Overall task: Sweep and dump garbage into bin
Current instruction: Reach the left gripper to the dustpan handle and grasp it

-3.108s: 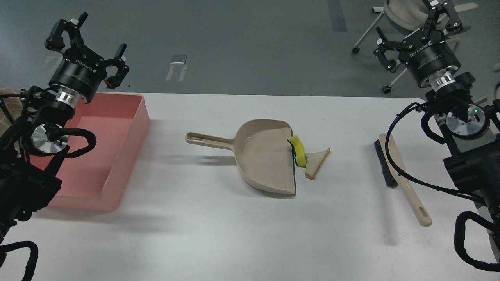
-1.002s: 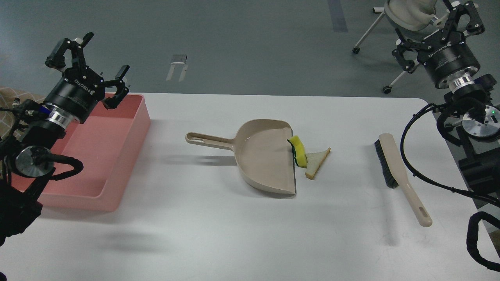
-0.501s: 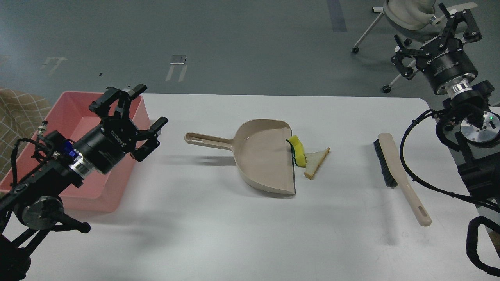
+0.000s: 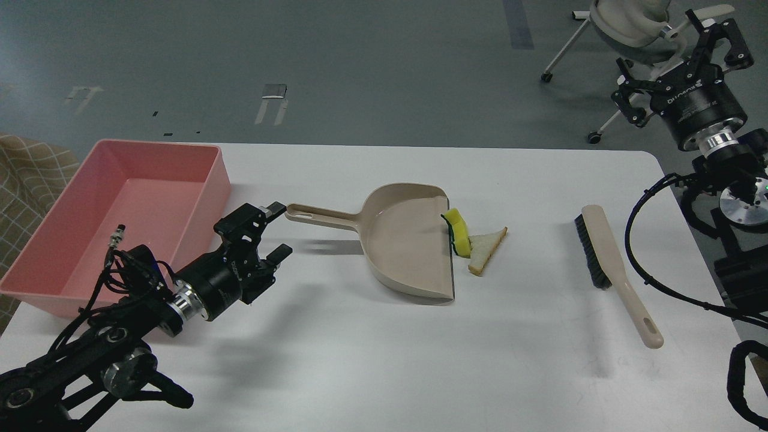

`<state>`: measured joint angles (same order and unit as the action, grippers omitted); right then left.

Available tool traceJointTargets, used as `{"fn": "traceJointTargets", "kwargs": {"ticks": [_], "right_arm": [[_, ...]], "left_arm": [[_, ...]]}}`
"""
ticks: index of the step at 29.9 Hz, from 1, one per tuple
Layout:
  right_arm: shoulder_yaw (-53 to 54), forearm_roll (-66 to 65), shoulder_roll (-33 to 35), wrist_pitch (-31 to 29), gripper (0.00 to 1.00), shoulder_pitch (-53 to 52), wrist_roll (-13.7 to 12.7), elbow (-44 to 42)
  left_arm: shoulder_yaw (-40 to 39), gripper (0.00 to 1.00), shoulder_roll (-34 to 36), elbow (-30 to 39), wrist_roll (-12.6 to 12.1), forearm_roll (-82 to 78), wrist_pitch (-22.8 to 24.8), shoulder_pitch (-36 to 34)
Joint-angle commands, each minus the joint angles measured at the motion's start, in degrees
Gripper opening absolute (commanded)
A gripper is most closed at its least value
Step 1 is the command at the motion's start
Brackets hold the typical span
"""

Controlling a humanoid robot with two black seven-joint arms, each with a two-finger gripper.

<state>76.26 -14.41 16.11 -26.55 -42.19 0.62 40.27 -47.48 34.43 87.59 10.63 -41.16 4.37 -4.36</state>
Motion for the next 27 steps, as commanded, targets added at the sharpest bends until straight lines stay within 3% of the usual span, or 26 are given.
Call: {"fn": "traceJointTargets", "kwargs": {"ticks": [1, 3, 9, 27], "right_arm": [[0.03, 0.0, 0.23, 0.0, 1.0, 0.0, 0.0, 0.07], [0.03, 0.0, 0.41, 0.0, 1.0, 0.0, 0.0, -0.02], [0.03, 0.0, 0.76, 0.0, 1.0, 0.26, 0.0, 0.07], [0.2, 0.0, 1.99, 0.0, 1.0, 2.38, 0.0, 0.86]], "left_arm": [[1.24, 0.89, -2.86, -1.88, -1.22, -1.64, -1.2, -0.91], [1.6, 0.88, -4.27, -3.73, -1.66, -1.73, -1.56, -1.62], [1.95, 0.72, -9.8, -11.37, -1.49, -1.73, -2.7, -4.95], [3.35, 0.72, -12.89, -18.76, -1.49, -1.73, -3.49, -11.28]]}}
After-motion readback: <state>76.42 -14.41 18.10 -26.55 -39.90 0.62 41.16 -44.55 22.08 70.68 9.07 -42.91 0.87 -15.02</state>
